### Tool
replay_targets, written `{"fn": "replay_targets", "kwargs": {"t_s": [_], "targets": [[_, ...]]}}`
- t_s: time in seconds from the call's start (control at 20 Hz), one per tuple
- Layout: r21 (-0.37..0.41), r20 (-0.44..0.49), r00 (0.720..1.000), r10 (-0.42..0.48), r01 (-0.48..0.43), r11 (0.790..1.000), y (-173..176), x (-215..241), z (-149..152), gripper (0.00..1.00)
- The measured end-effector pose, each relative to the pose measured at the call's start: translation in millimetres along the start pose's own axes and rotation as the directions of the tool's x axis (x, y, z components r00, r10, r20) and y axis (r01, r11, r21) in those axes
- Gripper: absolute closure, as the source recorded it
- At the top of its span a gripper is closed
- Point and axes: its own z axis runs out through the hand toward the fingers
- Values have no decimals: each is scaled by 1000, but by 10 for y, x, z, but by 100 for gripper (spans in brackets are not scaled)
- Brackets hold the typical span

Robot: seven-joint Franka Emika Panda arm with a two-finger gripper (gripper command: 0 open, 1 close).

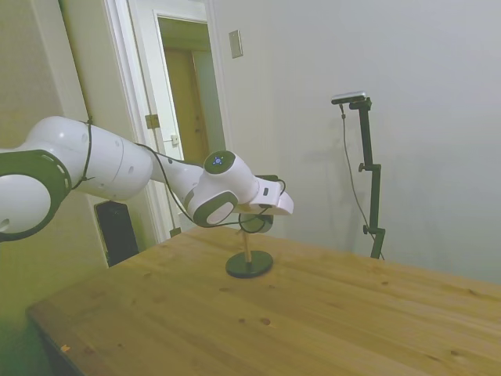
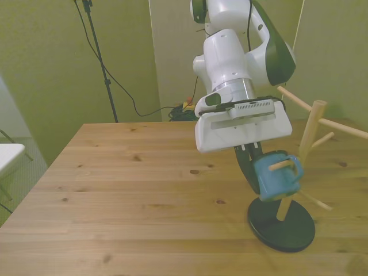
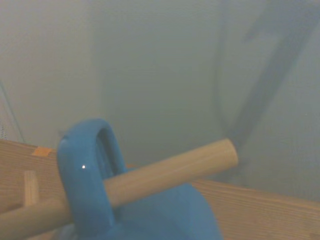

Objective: Unload the mug

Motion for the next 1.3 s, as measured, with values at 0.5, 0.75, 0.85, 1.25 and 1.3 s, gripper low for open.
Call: {"fn": "replay_targets", "kwargs": {"t_s": [0.5,0.75,0.85,1.25,1.3], "targets": [[1,-19,1000,19,-19,1000,78,86,-222,100],[2,-28,999,28,-28,1000,126,129,-353,100],[0,-32,999,31,-31,1000,154,150,-368,100],[-72,-111,985,134,-143,987,657,587,-380,100],[-114,-123,979,159,-173,978,796,668,-395,100]]}}
